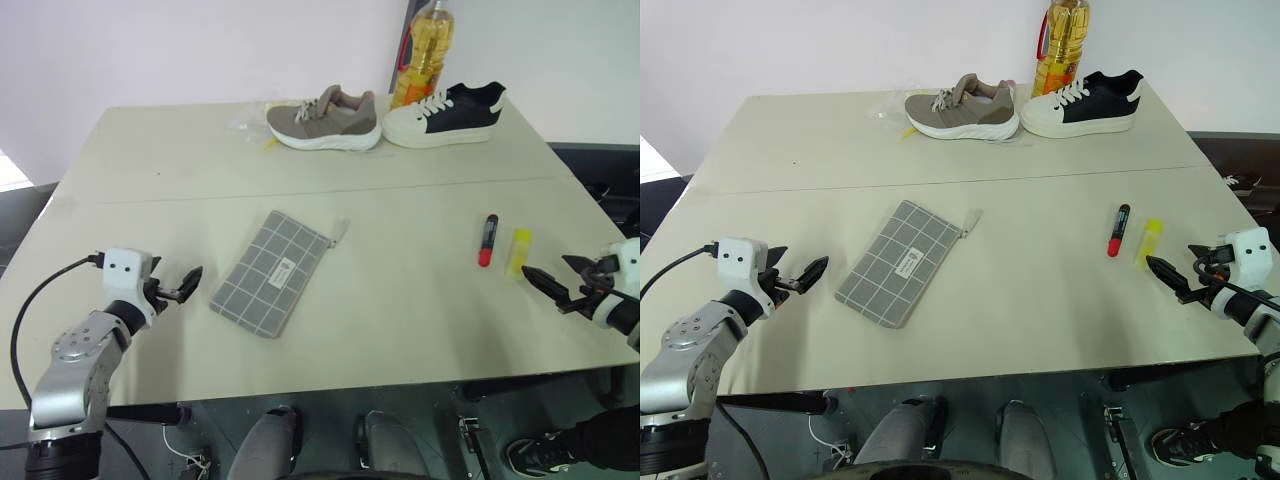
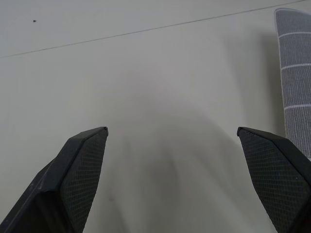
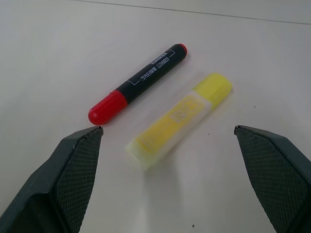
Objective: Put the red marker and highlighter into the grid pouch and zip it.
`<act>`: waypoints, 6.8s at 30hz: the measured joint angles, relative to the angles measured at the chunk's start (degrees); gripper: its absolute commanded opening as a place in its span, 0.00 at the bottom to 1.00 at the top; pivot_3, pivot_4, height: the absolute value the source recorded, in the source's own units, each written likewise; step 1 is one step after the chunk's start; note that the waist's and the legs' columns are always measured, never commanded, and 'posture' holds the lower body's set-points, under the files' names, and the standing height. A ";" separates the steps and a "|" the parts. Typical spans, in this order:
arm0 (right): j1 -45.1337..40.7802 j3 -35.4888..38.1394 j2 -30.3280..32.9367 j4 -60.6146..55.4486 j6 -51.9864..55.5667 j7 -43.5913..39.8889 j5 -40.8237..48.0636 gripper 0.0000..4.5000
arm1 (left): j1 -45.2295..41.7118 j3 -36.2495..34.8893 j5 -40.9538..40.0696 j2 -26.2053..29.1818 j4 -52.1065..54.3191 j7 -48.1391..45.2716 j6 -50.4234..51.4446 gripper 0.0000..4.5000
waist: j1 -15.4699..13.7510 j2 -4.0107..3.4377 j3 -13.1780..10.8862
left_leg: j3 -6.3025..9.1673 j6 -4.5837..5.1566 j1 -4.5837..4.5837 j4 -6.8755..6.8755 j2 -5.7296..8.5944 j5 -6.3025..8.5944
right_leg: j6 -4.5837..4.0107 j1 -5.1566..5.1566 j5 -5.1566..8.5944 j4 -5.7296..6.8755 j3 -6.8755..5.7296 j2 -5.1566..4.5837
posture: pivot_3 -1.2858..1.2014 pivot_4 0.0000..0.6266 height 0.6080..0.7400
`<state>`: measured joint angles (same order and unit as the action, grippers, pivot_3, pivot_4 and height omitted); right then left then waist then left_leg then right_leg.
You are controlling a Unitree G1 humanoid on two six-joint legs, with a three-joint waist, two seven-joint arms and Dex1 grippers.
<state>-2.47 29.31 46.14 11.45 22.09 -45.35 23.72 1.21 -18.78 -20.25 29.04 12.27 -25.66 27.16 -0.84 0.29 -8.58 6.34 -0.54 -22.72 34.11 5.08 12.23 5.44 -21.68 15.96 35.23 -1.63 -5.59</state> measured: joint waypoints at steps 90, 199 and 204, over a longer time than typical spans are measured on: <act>-44.13 -40.80 -39.08 23.18 -8.91 11.51 -23.86 0.00 | 5.28 23.80 27.11 1.78 3.84 -3.84 -31.35 0.00 | 1.33 -0.18 -0.05 | 0.08 -0.17 0.17 -0.11 0.09 -0.11 | 0.10 -0.69 -0.25 0.87 0.11 0.10 | 0.52 0.24 0.99; -32.60 -18.45 -9.65 3.66 36.10 21.72 -14.41 0.74 | -15.68 33.42 16.54 -17.85 -5.44 -5.06 -28.39 0.00 | 0.14 0.02 0.03 | 0.00 -0.15 -0.19 0.16 0.08 -0.15 | 0.12 -0.50 -0.25 0.82 0.00 0.09 | 0.52 0.24 0.99; -32.12 -17.62 -10.26 5.72 36.05 22.93 -13.99 0.22 | -14.84 33.23 16.55 -17.12 -5.42 -5.05 -28.73 0.00 | 0.12 0.02 0.04 | 0.00 -0.14 -0.19 0.17 0.08 -0.15 | 0.12 -0.48 -0.25 0.82 -0.01 0.09 | 0.52 0.24 0.99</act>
<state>-34.60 11.69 35.88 17.18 58.14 -22.41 9.73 -13.63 14.45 -3.69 11.92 6.84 -30.71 -1.57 -0.72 0.31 -8.55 6.34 -0.68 -22.91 34.28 5.16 12.08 5.56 -22.16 15.72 36.05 -1.64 -5.50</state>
